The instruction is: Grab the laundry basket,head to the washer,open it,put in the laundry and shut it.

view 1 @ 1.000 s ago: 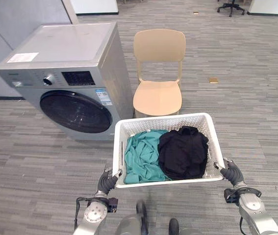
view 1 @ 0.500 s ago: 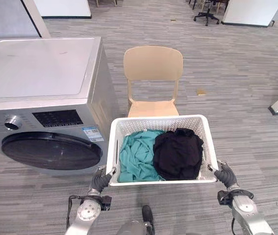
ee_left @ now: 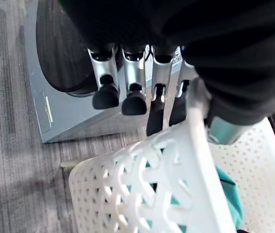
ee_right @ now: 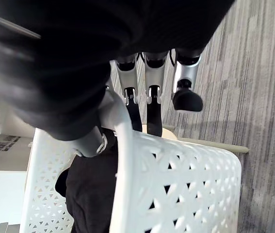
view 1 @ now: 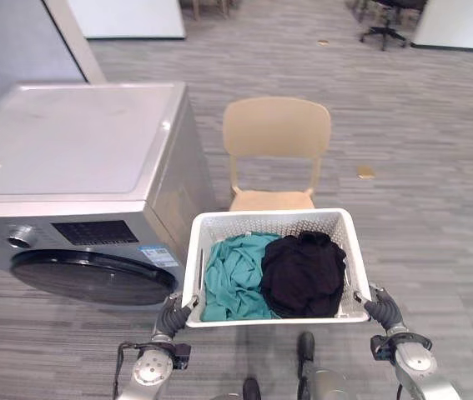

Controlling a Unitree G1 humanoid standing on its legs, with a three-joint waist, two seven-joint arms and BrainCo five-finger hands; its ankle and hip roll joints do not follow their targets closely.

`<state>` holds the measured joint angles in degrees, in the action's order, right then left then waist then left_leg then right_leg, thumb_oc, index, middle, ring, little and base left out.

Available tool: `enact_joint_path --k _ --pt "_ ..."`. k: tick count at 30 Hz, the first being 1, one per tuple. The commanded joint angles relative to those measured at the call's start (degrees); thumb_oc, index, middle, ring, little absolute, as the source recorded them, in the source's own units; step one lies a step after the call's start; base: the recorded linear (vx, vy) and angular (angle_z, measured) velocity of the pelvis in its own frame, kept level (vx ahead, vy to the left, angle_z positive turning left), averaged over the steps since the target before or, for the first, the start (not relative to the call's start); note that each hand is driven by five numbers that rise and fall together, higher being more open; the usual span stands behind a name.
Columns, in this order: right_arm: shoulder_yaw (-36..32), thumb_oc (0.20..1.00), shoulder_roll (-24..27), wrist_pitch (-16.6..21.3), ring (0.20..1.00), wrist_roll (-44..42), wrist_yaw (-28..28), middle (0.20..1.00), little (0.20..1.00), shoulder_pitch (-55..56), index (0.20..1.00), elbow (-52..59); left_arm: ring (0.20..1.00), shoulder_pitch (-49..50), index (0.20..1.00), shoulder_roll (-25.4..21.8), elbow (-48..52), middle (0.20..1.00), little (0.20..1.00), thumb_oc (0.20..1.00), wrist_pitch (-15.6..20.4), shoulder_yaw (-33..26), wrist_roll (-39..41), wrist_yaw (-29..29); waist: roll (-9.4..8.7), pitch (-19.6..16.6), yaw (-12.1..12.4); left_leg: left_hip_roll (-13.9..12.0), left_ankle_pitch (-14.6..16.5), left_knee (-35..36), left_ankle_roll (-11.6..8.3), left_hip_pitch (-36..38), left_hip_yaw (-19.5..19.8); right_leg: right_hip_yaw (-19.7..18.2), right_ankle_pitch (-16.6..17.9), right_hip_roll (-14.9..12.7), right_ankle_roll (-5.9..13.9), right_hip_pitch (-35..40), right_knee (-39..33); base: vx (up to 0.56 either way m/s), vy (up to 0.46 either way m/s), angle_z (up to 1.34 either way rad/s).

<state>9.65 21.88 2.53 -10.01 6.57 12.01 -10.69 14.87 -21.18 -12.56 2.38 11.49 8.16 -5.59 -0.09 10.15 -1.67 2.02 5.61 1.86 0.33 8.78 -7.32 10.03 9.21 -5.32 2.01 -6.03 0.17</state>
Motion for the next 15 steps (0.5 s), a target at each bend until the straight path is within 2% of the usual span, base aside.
enact_joint_path --k 1,2,4,6,8,10,15 --pt "0.66 0.2 0.05 7.04 0.2 -3.66 -4.66 0.2 0.2 -5.33 0.2 6.55 0.2 -6.48 0.2 0.58 5.61 0.2 0.2 0.2 6.87 -0.95 4.34 1.92 -1.82 -0.15 -0.99 -10.1 0.47 -19.5 -4.3 -5.12 -5.77 3.06 -10.06 0.51 1.76 4.82 1.15 0.17 -0.214 0.21" --pt "0.85 0.2 0.46 7.05 0.2 -3.95 -4.2 0.2 0.2 -5.76 0.2 6.15 0.2 -7.19 0.2 0.76 4.81 0.2 0.2 0.2 6.9 -1.18 4.43 1.13 -1.6 0.3 -0.79 -10.64 -1.1 -22.43 -4.53 -6.46 -5.23 3.45 -10.88 1.17 0.94 5.94 0.95 0.18 -0.188 0.49" --pt "0.79 0.2 0.88 6.56 0.2 -3.95 -3.84 0.2 0.2 -6.18 0.2 5.63 0.2 -8.07 0.2 0.89 3.75 0.2 0.2 0.2 6.96 -1.36 4.24 0.11 -1.61 0.79 -0.51 -10.57 -1.4 -23.61 -3.86 -8.86 -4.05 3.56 -12.28 1.58 0.23 7.41 0.81 0.15 -0.111 0.32" --pt "0.96 0.2 1.25 6.32 0.2 -3.44 -3.39 0.2 0.2 -6.65 0.2 4.21 0.2 -8.7 0.2 0.84 2.86 0.2 0.2 0.2 6.91 -1.4 4.06 -0.39 -1.96 0.92 -0.1 -9.77 -0.45 -21.03 -3.27 -10.27 -3.38 3.48 -13.04 1.64 0.33 8.56 0.31 0.19 -0.055 -0.1" --pt "1.03 0.2 1.68 6.05 0.2 -2.47 -2.42 0.2 0.2 -7.27 0.2 2.36 0.2 -9.84 0.2 0.93 1.57 0.2 0.2 0.2 6.71 -1.11 4.37 -1.02 -2.23 1.02 0.03 -10.13 -1.06 -18.33 -3.44 -12.1 -4.22 4.07 -13.79 1.33 0.3 9.33 0.19 0.15 -0.006 -0.08" --pt "1.56 0.2 1.77 5.83 0.2 -1.63 -0.96 0.2 0.2 -9.31 0.2 -0.7 0.2 -11.08 0.2 1.13 -0.42 0.2 0.2 0.2 6.63 -1.07 4.58 -2.28 -1.72 1.6 0.8 -10.39 -3.89 -14.69 -4.45 -13.65 -4.07 3.62 -15.21 1.97 0.07 10.1 0.9 0.12 0.042 -0.01" --pt "2.44 0.2 0.94 5.49 0.2 -0.12 -0.38 0.2 0.2 -10.12 0.2 -2.93 0.2 -11.07 0.2 1.03 -3.04 0.2 0.2 0.2 6.34 -0.78 3.69 -2.7 -1.45 1.25 1.02 -10.05 -3.66 -12.22 -4.68 -11.35 -3.77 3.24 -16.31 2.05 0.09 11.61 1.83 0.15 0.089 -0.17"
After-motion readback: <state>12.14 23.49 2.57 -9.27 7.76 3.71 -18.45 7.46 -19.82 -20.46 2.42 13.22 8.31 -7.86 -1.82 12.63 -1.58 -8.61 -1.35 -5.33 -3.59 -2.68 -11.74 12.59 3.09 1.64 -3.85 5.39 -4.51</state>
